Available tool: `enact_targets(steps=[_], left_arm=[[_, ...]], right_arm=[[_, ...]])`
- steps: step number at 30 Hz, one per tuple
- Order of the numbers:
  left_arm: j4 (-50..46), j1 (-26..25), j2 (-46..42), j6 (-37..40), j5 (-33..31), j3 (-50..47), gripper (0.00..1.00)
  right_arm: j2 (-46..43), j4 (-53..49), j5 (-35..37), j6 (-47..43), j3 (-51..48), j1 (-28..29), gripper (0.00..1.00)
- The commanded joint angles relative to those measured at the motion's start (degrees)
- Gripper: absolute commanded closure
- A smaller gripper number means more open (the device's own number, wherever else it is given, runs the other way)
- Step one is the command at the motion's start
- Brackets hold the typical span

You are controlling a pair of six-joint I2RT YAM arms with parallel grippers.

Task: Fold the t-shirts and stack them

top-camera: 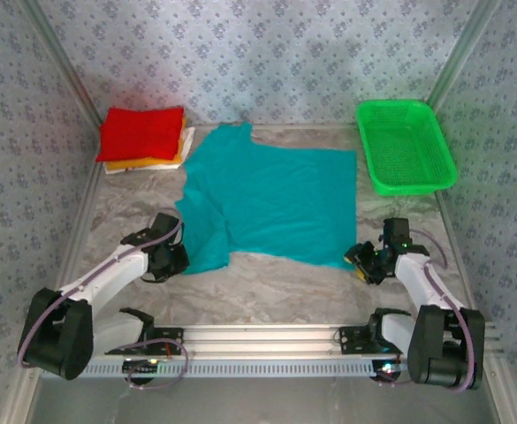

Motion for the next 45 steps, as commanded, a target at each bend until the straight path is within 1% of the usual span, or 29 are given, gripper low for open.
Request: enact_targets(steps=[1, 3, 5, 6, 8, 11, 13, 19, 22, 27, 30, 32, 34, 39, 42, 43, 45], left_arm=[[-0.3, 0.3, 0.5, 0.2, 0.3, -0.5, 1.0], [-0.1, 0.3, 0.7, 0.2, 0.3, -0.6, 1.0], [0.0, 0.3, 0.7, 0.0, 0.2, -0.7, 1.0], [0.0, 0.3, 0.6, -0.1, 0.1, -0.6, 1.0], [-0.2, 0.6, 0.4, -0.5, 0.1, -0.3, 1.0], [-1.3, 1.7, -1.1, -0.9, 0.5, 0.2, 1.0], [-2.6, 2.8, -3.0, -1.6, 0.6, 0.3, 1.0], [-7.6, 7.0, -9.8, -2.4, 1.6, -0.6, 1.0], [-9.1, 7.2, -11.3, -2.7, 2.9, -1.9, 1.0], [-9.5, 4.8, -14.1, -6.1, 5.2, -3.1, 1.0], [-10.1, 2.7, -17.7, -7.3, 5.4, -1.6, 1.0], [-9.8, 2.4, -18.7, -6.7, 6.5, 0.7, 1.0], [-11.0, 2.4, -17.7, -5.0, 7.0, 4.6, 1.0], [-12.2, 2.6, -11.0, -0.3, 5.4, 13.5, 1.0], [-9.6, 3.9, -7.7, 0.9, 5.1, 15.9, 1.0], [-8.6, 4.3, -6.5, 1.3, 5.3, 16.4, 1.0], [-7.0, 5.3, -3.2, 2.8, 5.5, 18.2, 1.0]], right_arm=[[1.0, 3.7, -0.6, 2.4, -0.7, 1.3, 0.48], [1.1, 5.9, -0.6, 2.9, -0.9, 1.9, 0.52], [1.2, 7.9, 0.0, 3.7, -1.0, 2.5, 0.6], [1.3, 8.4, 0.4, 3.9, -1.0, 2.8, 0.65], [1.7, 8.5, 1.0, 3.8, -0.5, 2.8, 0.79], [0.1, 5.2, 3.7, 2.5, 1.0, 2.7, 0.92], [-2.0, 2.1, 3.9, 2.5, 1.5, 2.1, 1.0], [-9.1, -6.6, 3.5, 1.9, 2.0, -2.7, 1.0], [-12.0, -11.1, 3.3, 1.8, 2.0, -3.4, 1.0], [-16.3, -19.1, 3.5, 1.0, 1.8, -3.6, 1.0], [-17.5, -19.1, 3.9, 1.3, 3.1, -3.6, 1.0], [-16.6, -18.3, 4.6, 0.0, 5.1, -3.5, 1.0], [-14.5, -18.2, 4.9, -1.5, 7.7, -3.3, 1.0], [-10.7, -17.5, 8.4, -4.4, 13.7, -3.2, 1.0], [-6.0, -16.2, 9.3, -5.2, 16.6, -3.2, 1.0], [-4.5, -15.7, 9.4, -7.6, 17.4, -3.0, 1.0], [-0.9, -14.3, 10.8, -8.7, 19.0, -2.4, 1.0]])
